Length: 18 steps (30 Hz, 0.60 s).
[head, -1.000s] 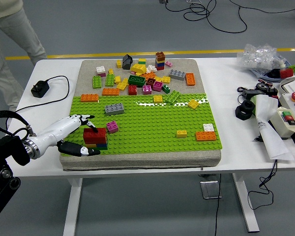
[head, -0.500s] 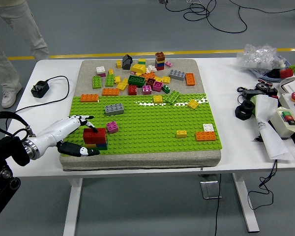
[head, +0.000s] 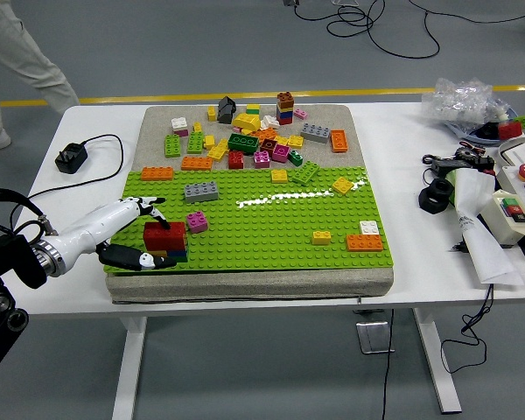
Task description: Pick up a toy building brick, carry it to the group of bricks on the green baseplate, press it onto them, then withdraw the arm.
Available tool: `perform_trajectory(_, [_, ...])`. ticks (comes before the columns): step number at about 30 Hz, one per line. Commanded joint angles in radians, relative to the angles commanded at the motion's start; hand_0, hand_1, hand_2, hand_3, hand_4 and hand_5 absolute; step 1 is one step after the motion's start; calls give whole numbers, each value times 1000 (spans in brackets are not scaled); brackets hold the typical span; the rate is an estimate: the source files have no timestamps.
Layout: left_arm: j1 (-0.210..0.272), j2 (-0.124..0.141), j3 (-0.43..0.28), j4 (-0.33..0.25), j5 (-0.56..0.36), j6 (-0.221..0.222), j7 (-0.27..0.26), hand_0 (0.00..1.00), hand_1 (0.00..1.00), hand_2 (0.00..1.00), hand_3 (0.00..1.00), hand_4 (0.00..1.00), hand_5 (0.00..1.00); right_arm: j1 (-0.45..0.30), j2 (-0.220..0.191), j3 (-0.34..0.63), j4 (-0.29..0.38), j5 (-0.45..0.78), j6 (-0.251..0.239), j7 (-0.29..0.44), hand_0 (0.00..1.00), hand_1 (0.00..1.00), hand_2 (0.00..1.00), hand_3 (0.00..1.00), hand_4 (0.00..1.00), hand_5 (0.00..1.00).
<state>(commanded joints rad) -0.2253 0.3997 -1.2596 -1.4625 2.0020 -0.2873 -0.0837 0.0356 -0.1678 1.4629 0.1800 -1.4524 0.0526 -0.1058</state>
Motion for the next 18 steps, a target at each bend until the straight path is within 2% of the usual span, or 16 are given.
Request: perform_trajectory(18, [-11, 1, -26, -20, -25, -2, -3, 998, 992, 974, 629, 998, 574, 1, 0, 0, 0, 5, 0, 1, 768, 714, 758, 728, 962, 698])
